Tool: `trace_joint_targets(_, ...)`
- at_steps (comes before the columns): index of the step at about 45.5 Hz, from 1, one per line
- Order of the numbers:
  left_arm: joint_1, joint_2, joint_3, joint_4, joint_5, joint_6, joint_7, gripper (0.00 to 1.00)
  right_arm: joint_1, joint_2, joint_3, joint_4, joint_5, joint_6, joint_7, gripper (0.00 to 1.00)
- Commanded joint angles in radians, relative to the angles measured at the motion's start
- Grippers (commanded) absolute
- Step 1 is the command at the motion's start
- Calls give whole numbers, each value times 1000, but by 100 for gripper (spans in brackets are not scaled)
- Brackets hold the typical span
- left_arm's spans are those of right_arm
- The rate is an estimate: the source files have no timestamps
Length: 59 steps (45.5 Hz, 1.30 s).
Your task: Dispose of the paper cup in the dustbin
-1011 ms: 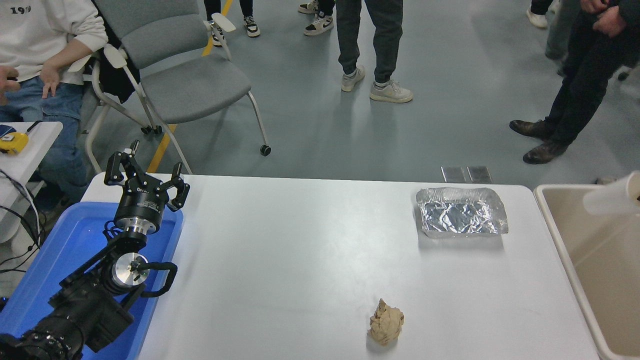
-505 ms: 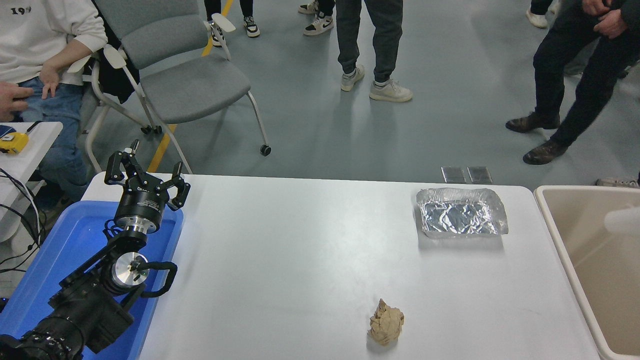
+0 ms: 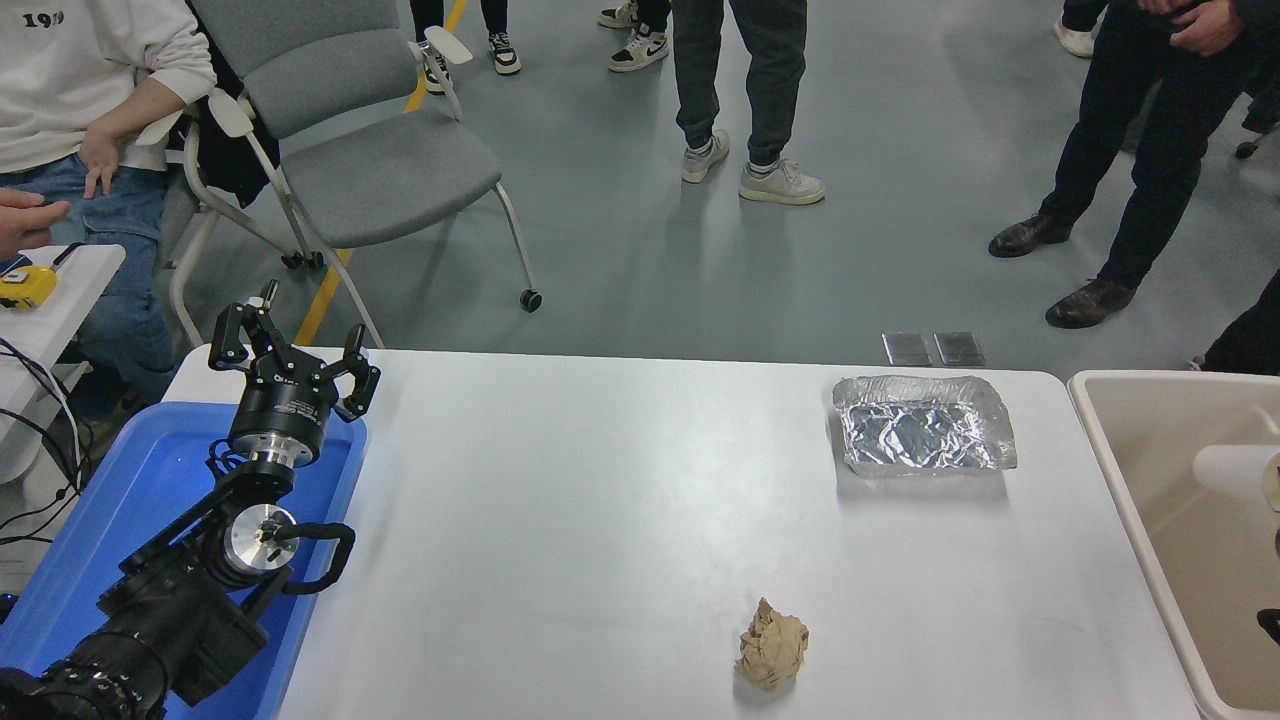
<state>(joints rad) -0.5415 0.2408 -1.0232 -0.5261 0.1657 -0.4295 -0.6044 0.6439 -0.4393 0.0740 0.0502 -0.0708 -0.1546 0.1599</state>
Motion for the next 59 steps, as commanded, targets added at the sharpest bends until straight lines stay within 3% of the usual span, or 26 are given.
trace_joint_targets(1, 0, 0, 0, 0, 0, 0, 0, 100, -10, 20, 202, -21, 3, -2, -19, 0)
trace_joint_targets(24, 0, 2, 0, 0, 0, 0, 0, 100, -15, 19, 234, -52, 6, -31, -39, 0)
trace_joint_targets(25, 0, 0, 0, 0, 0, 0, 0, 100, -13, 19, 234, -50, 6, -31, -39, 4)
trace_joint_targets(26, 0, 2, 0, -2, 0, 0, 0, 100, -13, 19, 234, -52, 6, -31, -40, 18)
trace_joint_targets(29, 0, 0, 0, 0, 0, 0, 0, 100, -13, 17, 236, -50, 6, -23, -40, 82)
trace_joint_targets(30, 0, 0, 0, 0, 0, 0, 0, 100, -13, 17, 236, -50, 6, -22, -40, 96)
trace_joint_targets(31, 0, 0, 0, 0, 0, 0, 0, 100, -13, 17, 236, -50, 6, -19, -40, 99)
trace_joint_targets(59, 0, 2, 0, 0, 0, 2, 0, 100, -3, 4, 262, -44, 6, -13, -40, 99)
